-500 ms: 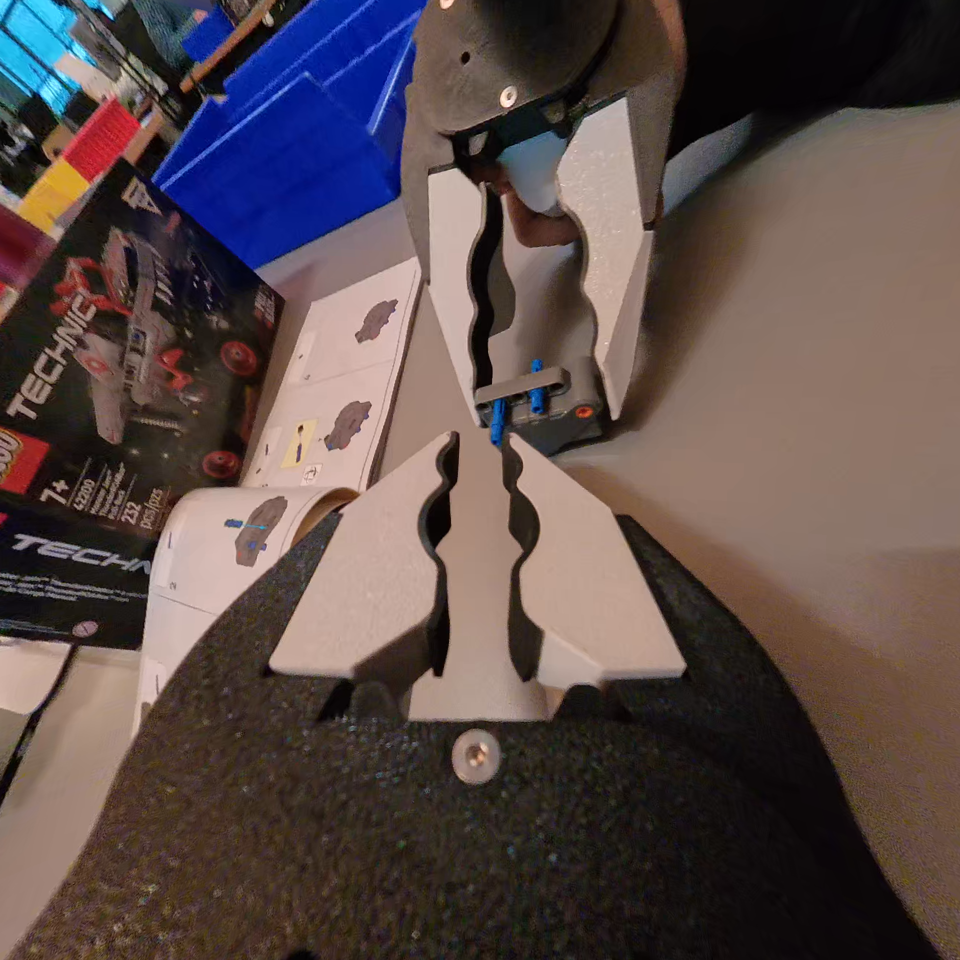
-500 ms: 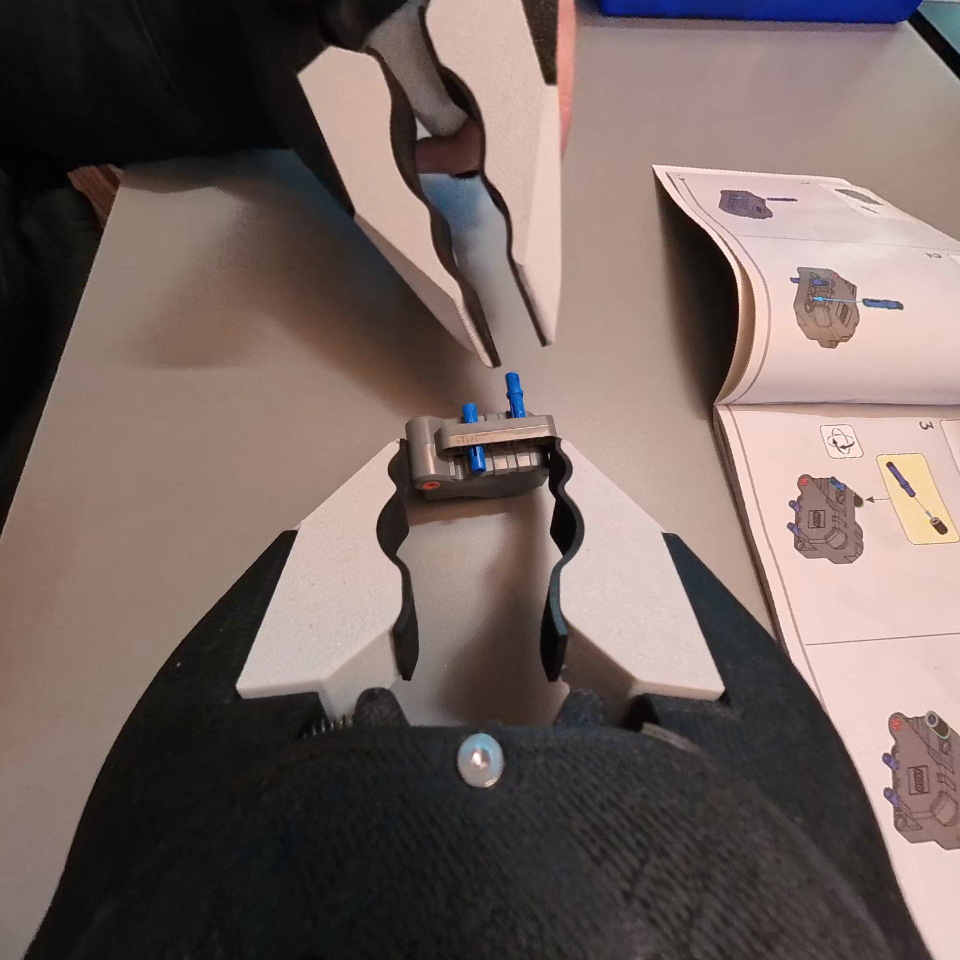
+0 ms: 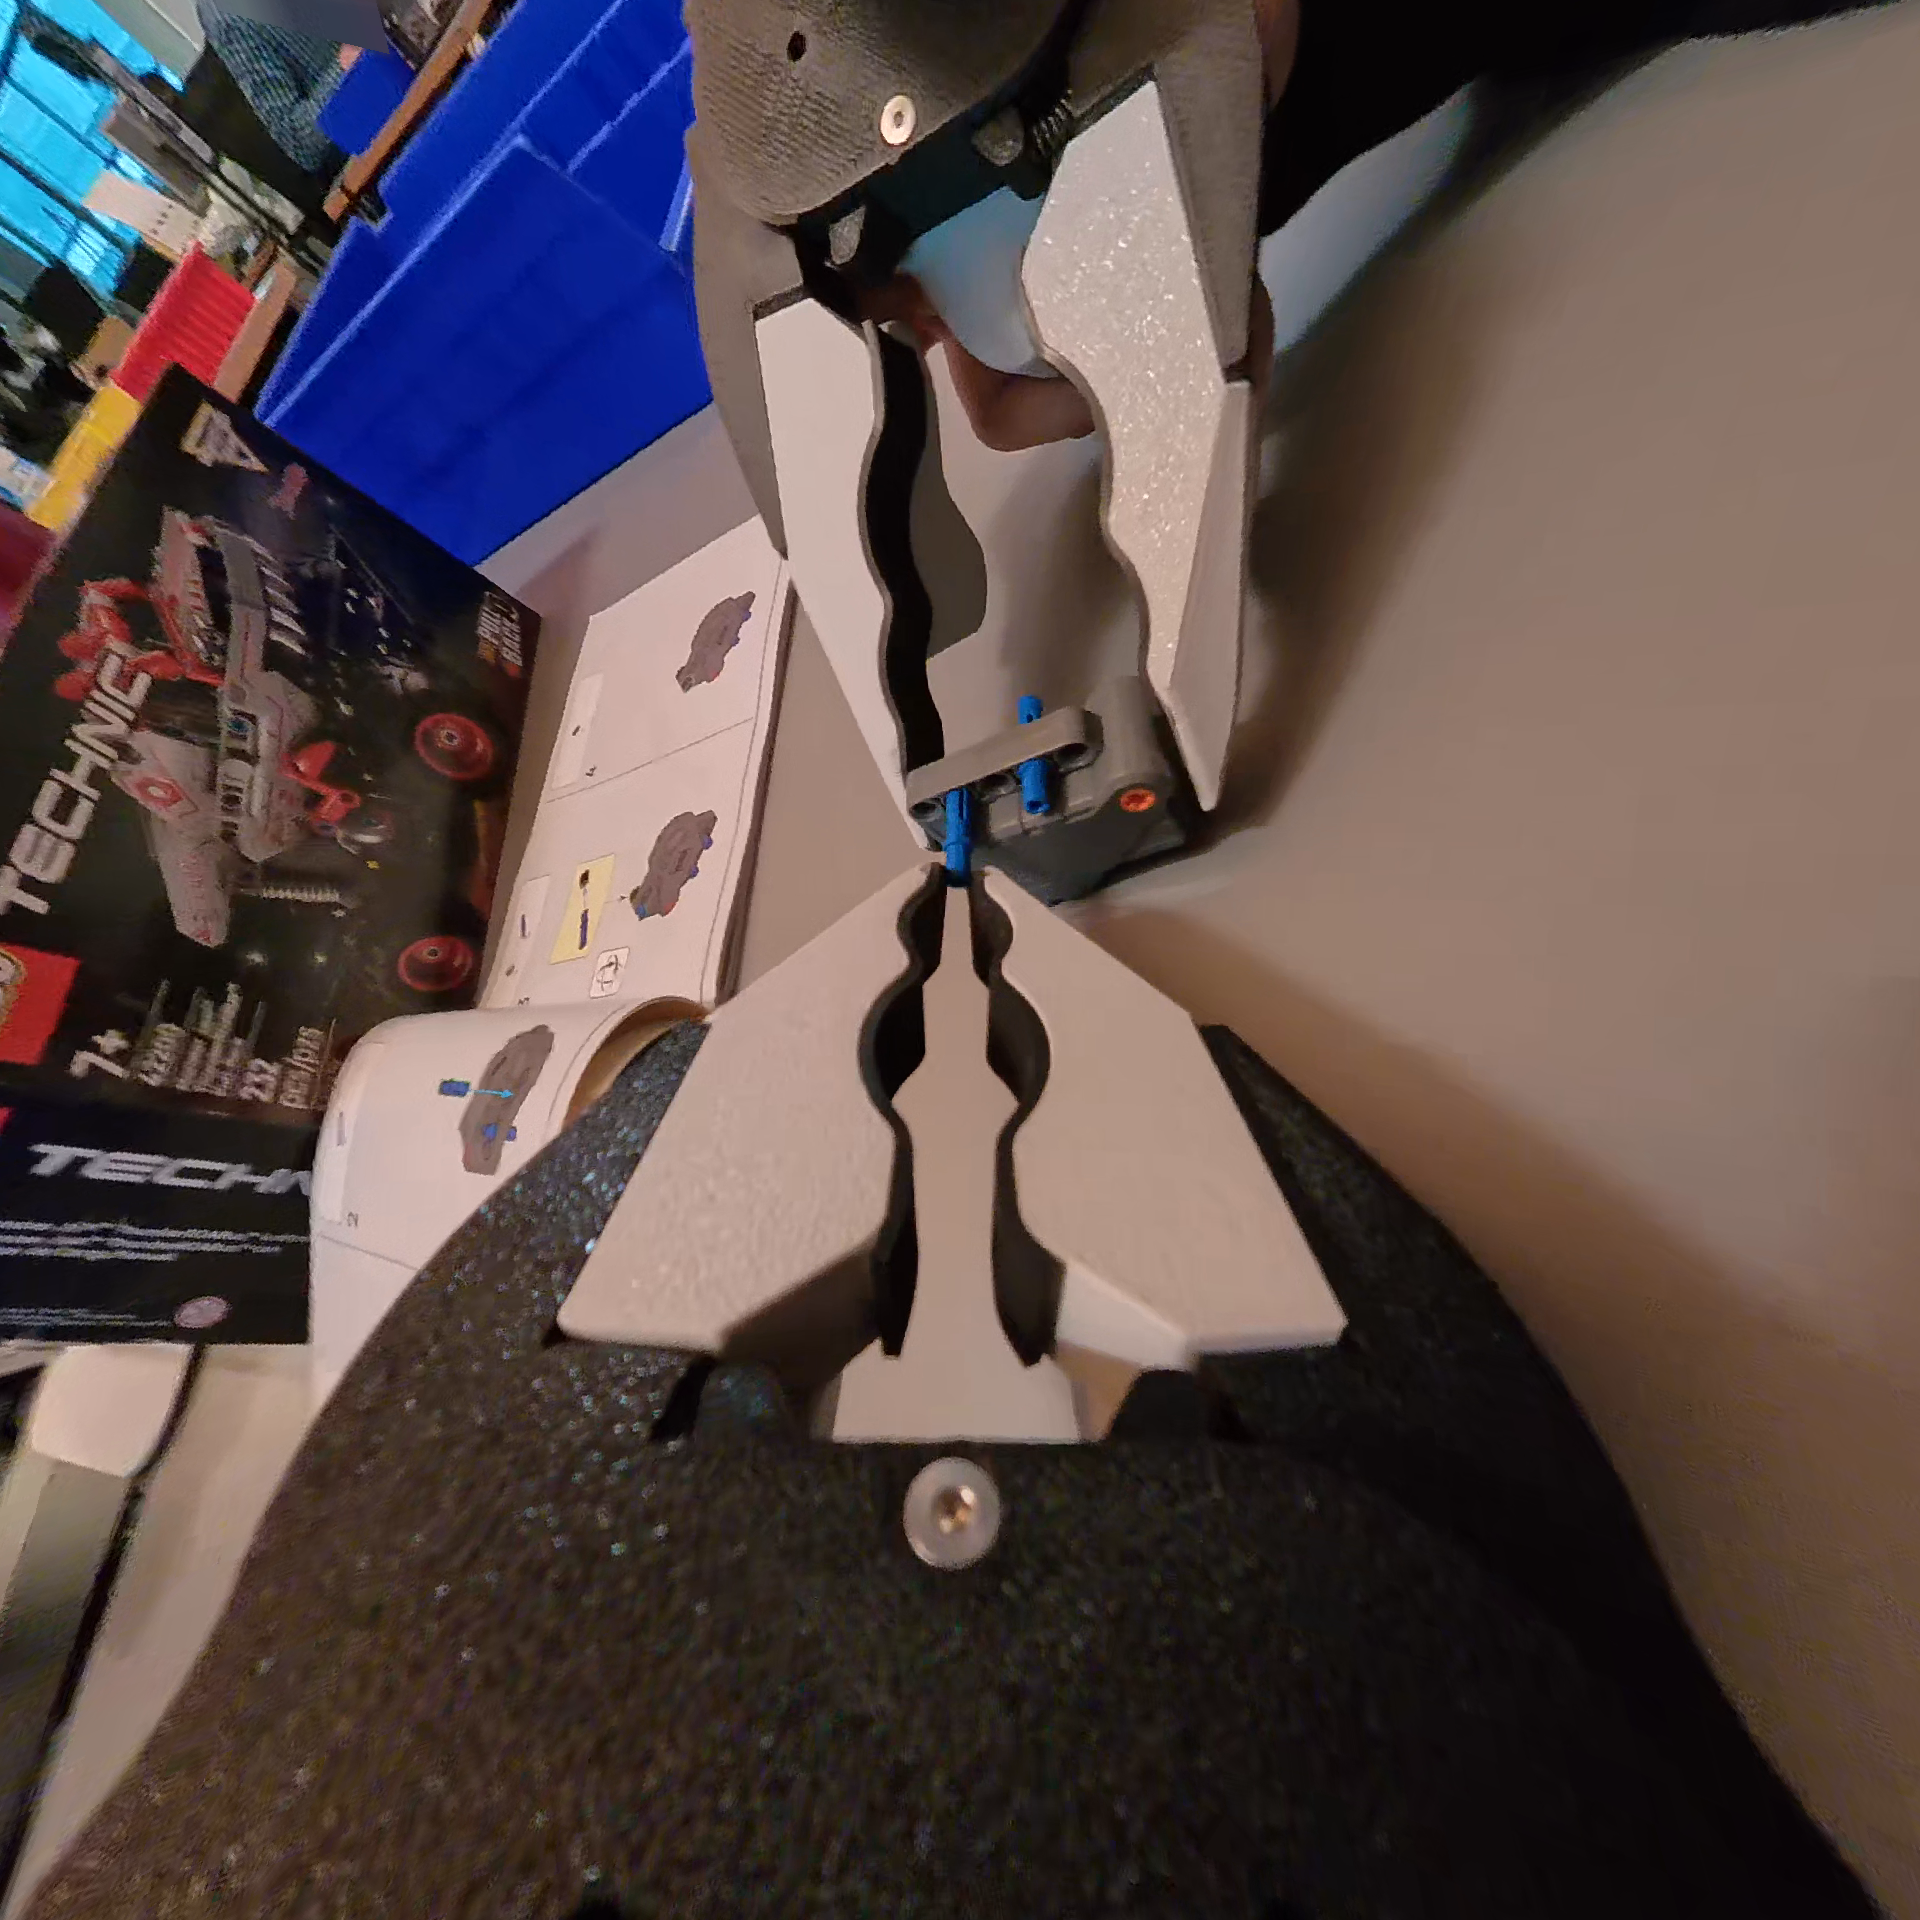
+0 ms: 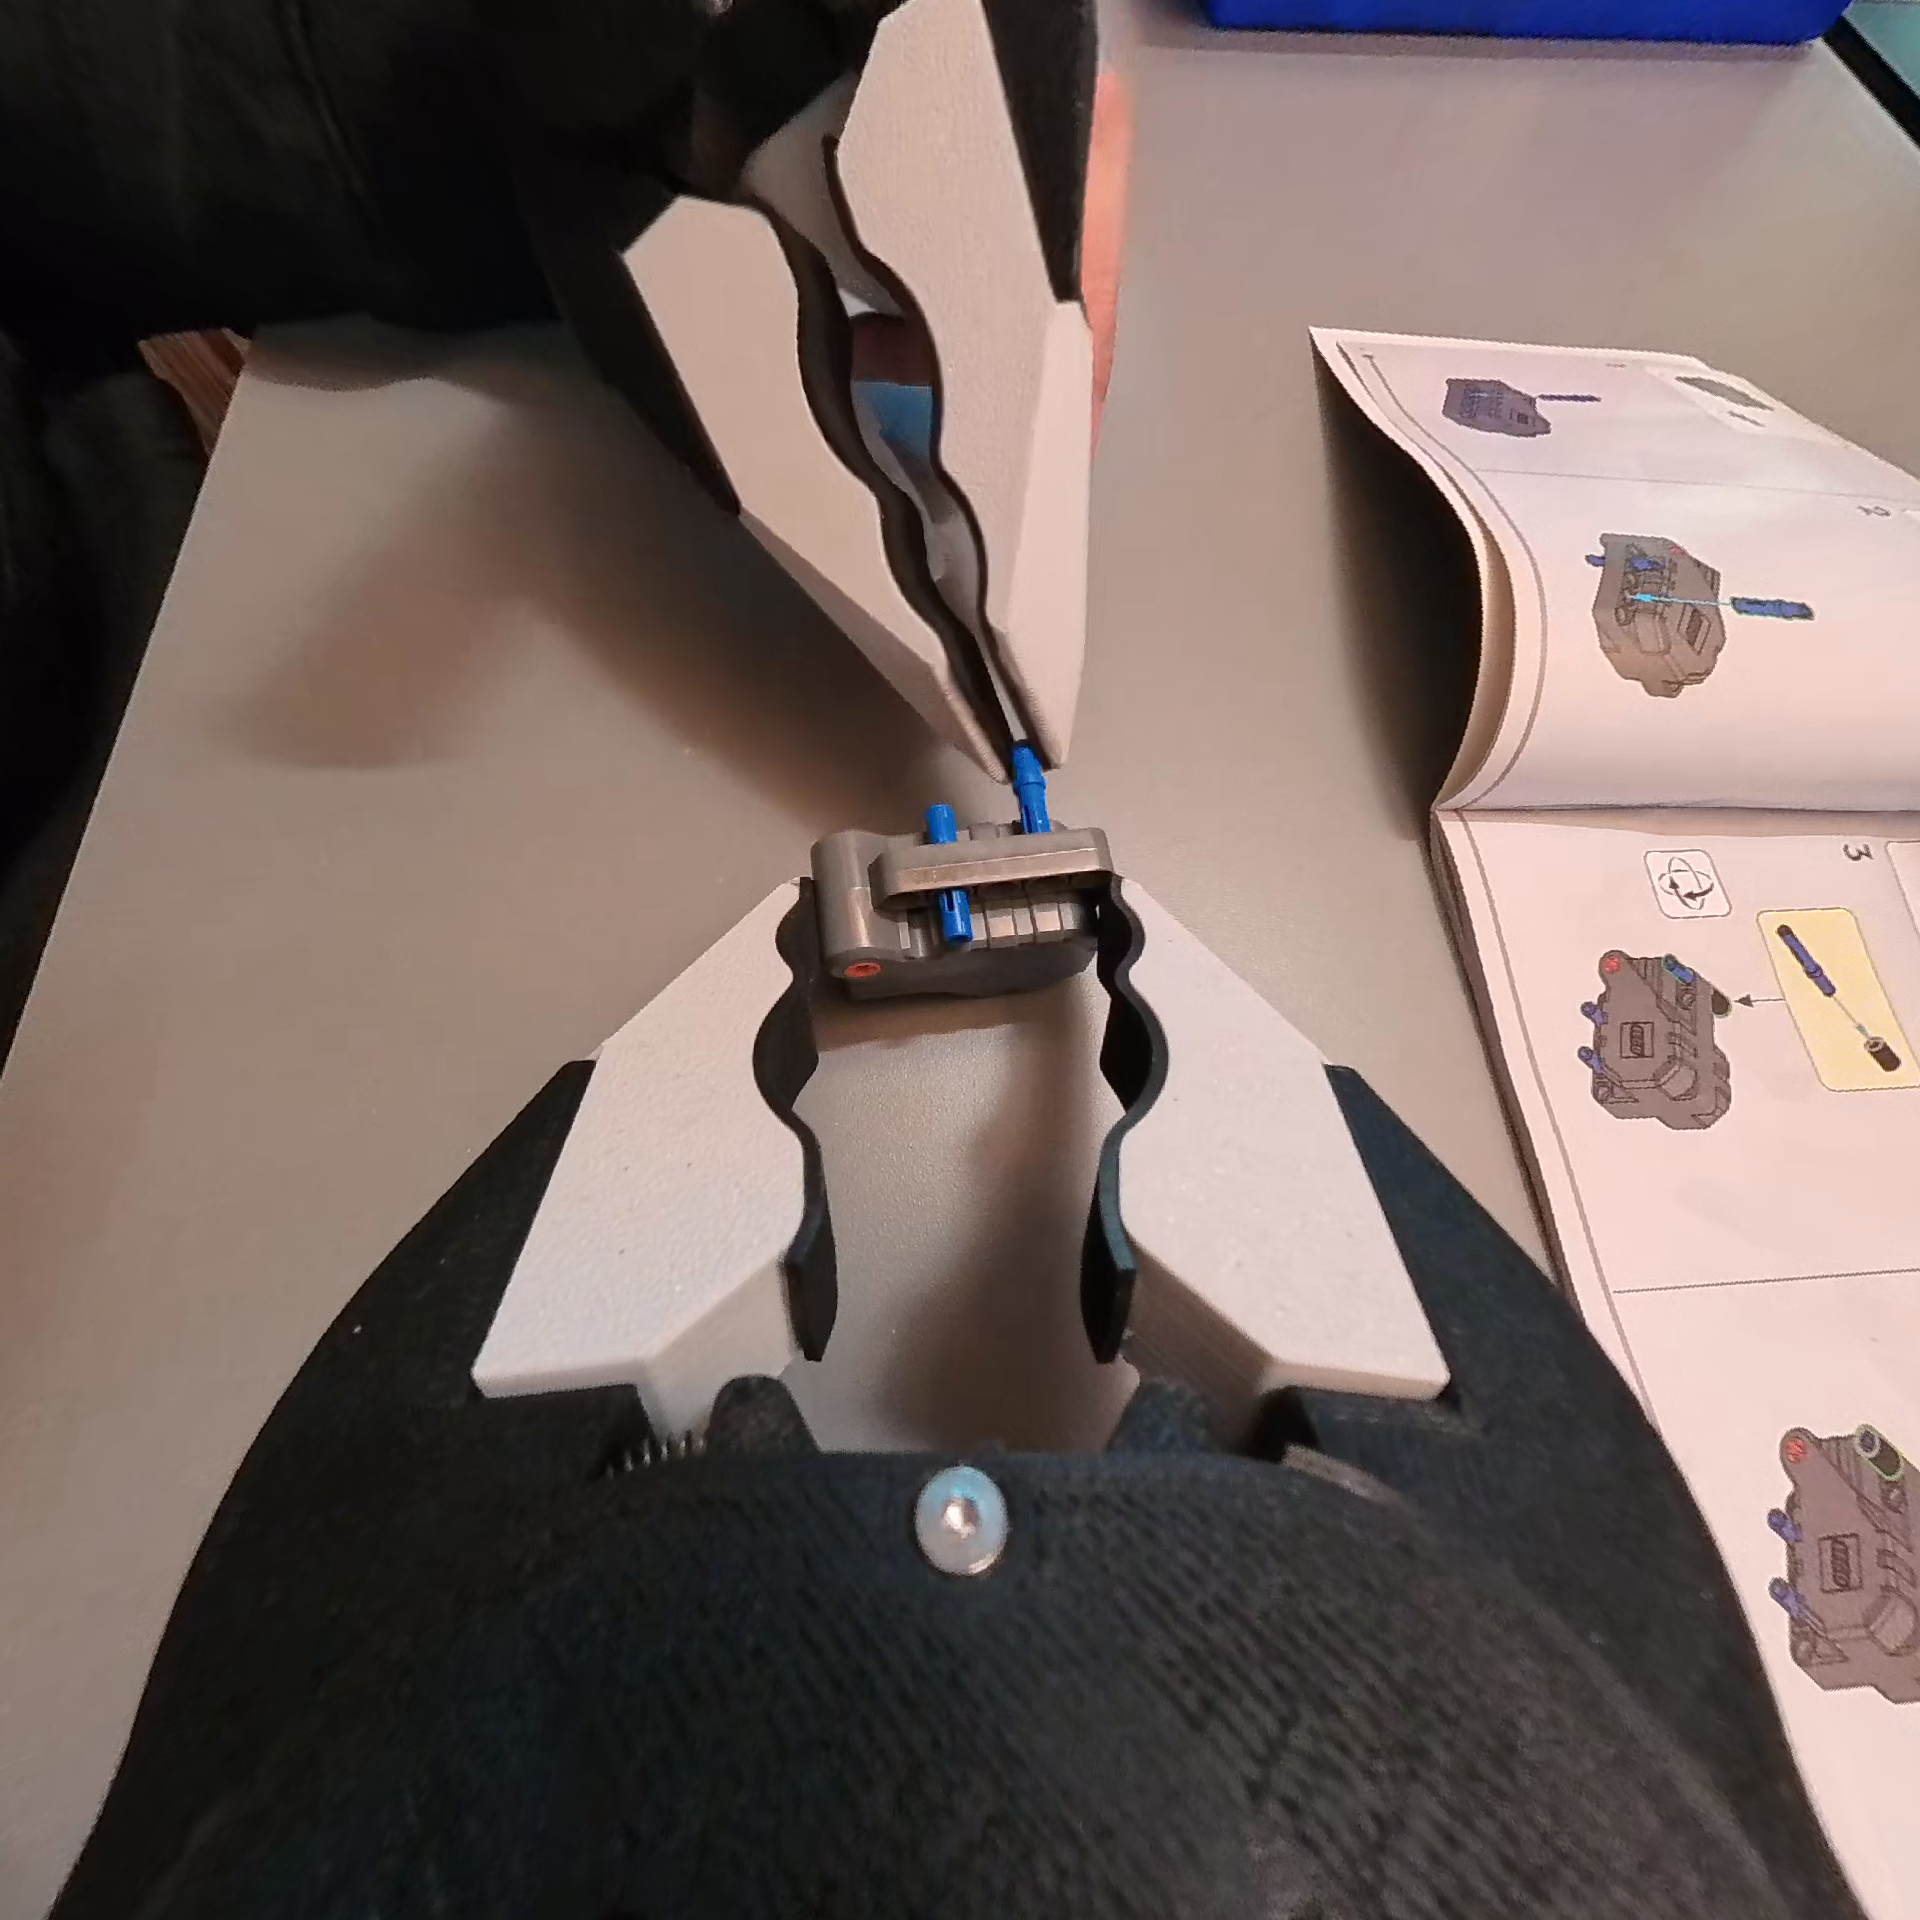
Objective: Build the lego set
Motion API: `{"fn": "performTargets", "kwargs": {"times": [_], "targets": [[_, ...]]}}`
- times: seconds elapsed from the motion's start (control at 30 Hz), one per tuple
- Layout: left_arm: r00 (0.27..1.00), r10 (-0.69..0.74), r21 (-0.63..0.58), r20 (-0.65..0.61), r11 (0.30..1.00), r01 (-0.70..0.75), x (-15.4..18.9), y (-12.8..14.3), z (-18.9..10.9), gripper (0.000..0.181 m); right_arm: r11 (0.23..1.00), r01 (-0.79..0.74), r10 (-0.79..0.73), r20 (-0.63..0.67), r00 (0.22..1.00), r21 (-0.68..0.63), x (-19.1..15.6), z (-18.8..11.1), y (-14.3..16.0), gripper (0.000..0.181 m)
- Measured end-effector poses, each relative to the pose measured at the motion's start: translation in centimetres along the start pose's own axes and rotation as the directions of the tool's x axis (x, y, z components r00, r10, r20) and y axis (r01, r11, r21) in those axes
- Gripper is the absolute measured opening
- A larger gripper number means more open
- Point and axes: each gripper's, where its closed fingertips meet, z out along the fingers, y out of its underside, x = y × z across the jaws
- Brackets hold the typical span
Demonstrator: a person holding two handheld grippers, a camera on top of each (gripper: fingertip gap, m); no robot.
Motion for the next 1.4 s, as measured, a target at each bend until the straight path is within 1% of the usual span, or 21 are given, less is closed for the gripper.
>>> {"fn": "performTargets", "kwargs": {"times": [0.07, 0.13, 0.23, 0.27, 0.33, 0.37, 0.47, 0.53, 0.63, 0.7, 0.77, 0.87, 1.03, 1.2, 1.4], "targets": [[0.995, -0.093, -0.012, -0.035, 0.996, 0.093, 0.09, 0.10, 0.07, 0.001, 1.000, 0.000, 0.000, 0.000, 1.000, 0.000, -0.01, -0.01, 0.00, 0.052], [0.973, -0.215, -0.013, -0.085, 0.977, 0.215, 0.22, 0.09, 0.09, 0.001, 1.000, 0.001, -0.001, -0.001, 1.000, 0.000, 0.00, 0.00, 0.00, 0.052], [0.888, -0.423, -0.023, -0.180, 0.904, 0.426, 0.41, 0.00, 0.06, 0.001, 1.000, 0.001, -0.001, -0.002, 1.000, -0.001, 0.01, 0.01, 0.00, 0.052], [0.859, -0.470, -0.028, -0.202, 0.880, 0.474, 0.44, -0.05, 0.05, 0.001, 1.000, 0.001, -0.001, -0.002, 1.000, -0.001, 0.01, -0.01, 0.01, 0.052], [0.828, -0.513, -0.037, -0.227, 0.854, 0.519, 0.50, -0.10, 0.05, 0.001, 1.000, 0.001, -0.001, -0.002, 1.000, -0.001, 0.01, -0.01, 0.01, 0.052], [0.825, -0.517, -0.037, -0.228, 0.851, 0.524, 0.46, -0.12, 0.05, 0.001, 1.000, 0.001, -0.001, -0.002, 1.000, -0.001, 0.02, -0.02, 0.01, 0.052], [0.856, -0.475, -0.024, -0.205, 0.876, 0.481, 0.46, -0.11, 0.05, 0.001, 1.000, 0.001, -0.001, -0.001, 1.000, -0.001, 0.01, 0.00, 0.01, 0.052], [0.863, -0.463, -0.016, -0.203, 0.883, 0.470, 0.47, -0.19, 0.01, 0.001, 1.000, 0.000, 0.000, 0.000, 1.000, -0.001, 0.00, 0.00, 0.01, 0.052], [0.880, -0.436, 0.033, -0.188, 0.893, 0.449, 0.06, -0.56, -0.35, 0.009, 1.000, 0.000, 0.000, 0.000, 1.000, -0.001, 0.01, 0.01, 0.01, 0.052], [0.898, -0.399, 0.043, -0.184, 0.910, 0.413, 0.17, -0.59, -0.49, 0.009, 1.000, 0.001, -0.001, 0.001, 1.000, -0.002, -0.01, 0.02, 0.01, 0.052], [0.909, -0.376, 0.024, -0.179, 0.922, 0.386, 0.47, -0.38, -0.34, 0.007, 1.000, 0.001, -0.001, 0.002, 1.000, -0.002, -0.02, 0.02, 0.01, 0.052], [0.921, -0.356, 0.015, -0.156, 0.932, 0.362, 0.41, -0.24, -0.14, 0.001, 1.000, 0.001, -0.001, 0.002, 1.000, -0.002, -0.03, 0.02, 0.02, 0.052], [0.912, -0.373, 0.009, -0.171, 0.925, 0.379, 0.46, -0.22, -0.14, 0.001, 1.000, 0.001, -0.001, 0.003, 1.000, -0.002, -0.05, 0.03, 0.01, 0.052], [0.878, -0.433, -0.006, -0.203, 0.898, 0.441, 0.47, -0.21, -0.11, 0.001, 1.000, 0.001, -0.001, 0.003, 1.000, -0.003, -0.04, 0.03, 0.03, 0.052], [0.901, -0.391, 0.007, -0.189, 0.917, 0.400, 0.55, -0.22, -0.23, 0.003, 1.000, 0.001, -0.001, 0.003, 1.000, -0.003, -0.05, 0.04, 0.02, 0.052]]}}
